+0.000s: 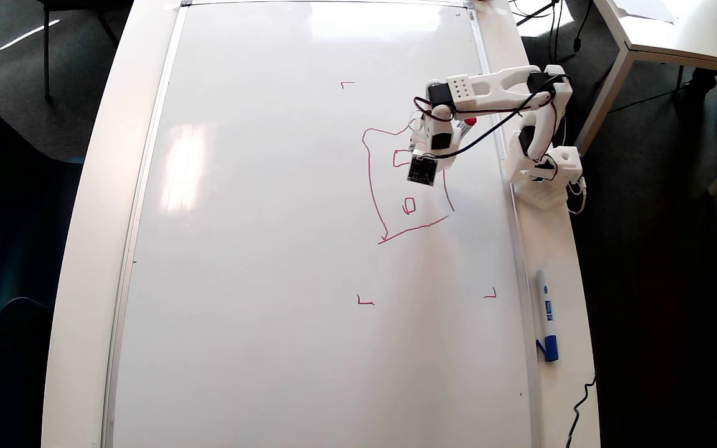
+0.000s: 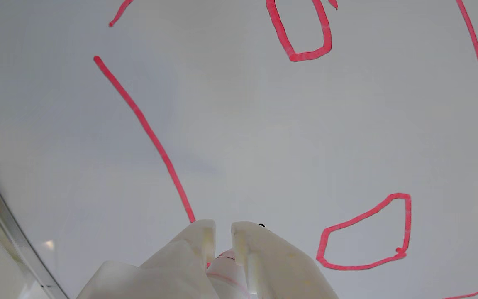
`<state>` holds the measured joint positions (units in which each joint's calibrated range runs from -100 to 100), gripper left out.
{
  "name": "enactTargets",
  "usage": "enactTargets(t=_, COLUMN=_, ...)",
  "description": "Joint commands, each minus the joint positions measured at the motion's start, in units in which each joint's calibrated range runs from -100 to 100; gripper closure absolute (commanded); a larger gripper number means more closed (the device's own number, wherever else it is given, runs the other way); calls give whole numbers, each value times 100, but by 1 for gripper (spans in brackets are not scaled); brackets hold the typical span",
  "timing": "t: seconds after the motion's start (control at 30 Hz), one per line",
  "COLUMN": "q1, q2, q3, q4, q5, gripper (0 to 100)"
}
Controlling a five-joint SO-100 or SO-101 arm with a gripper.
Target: Draw on a whiteboard a robot head using a pen attached to the gripper
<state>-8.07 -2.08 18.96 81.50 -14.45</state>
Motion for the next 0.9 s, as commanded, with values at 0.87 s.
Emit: enactTargets(t=0.87, q1=-464, q2=589, q3=-802, q4=-357, q5=24, gripper=99)
